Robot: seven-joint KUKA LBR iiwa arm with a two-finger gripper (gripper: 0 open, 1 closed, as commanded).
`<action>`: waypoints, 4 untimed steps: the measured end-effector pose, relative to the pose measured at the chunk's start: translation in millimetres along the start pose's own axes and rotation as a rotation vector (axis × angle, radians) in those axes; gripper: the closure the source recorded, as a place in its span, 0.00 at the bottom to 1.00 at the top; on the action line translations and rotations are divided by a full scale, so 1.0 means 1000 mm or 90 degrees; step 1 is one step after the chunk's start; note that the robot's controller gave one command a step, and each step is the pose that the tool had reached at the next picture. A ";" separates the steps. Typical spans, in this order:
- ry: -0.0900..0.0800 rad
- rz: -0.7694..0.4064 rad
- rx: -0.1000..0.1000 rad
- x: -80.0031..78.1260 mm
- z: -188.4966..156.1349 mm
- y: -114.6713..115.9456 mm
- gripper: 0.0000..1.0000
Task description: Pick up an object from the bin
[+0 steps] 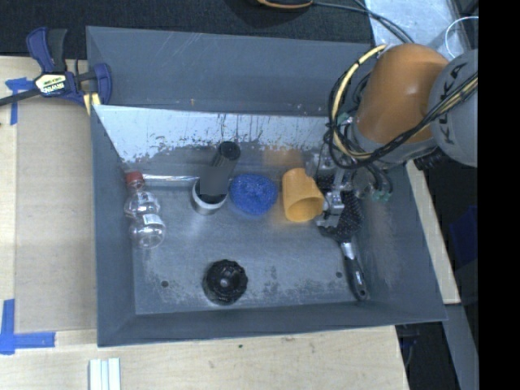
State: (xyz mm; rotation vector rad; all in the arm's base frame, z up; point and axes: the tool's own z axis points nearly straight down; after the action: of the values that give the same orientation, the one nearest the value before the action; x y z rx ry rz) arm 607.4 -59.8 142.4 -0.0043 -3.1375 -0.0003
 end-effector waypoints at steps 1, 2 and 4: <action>-0.005 -0.001 0.000 -0.001 -0.005 0.000 0.00; -0.002 -0.103 -0.001 -0.017 0.072 0.091 0.00; -0.005 -0.103 -0.001 -0.019 0.071 0.090 0.00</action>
Offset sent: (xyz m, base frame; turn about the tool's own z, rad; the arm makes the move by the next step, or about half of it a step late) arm 0.0160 0.0883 -0.0724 -0.1579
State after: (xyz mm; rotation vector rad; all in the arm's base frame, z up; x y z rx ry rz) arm 626.1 30.3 71.7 0.2503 -3.1361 -0.0036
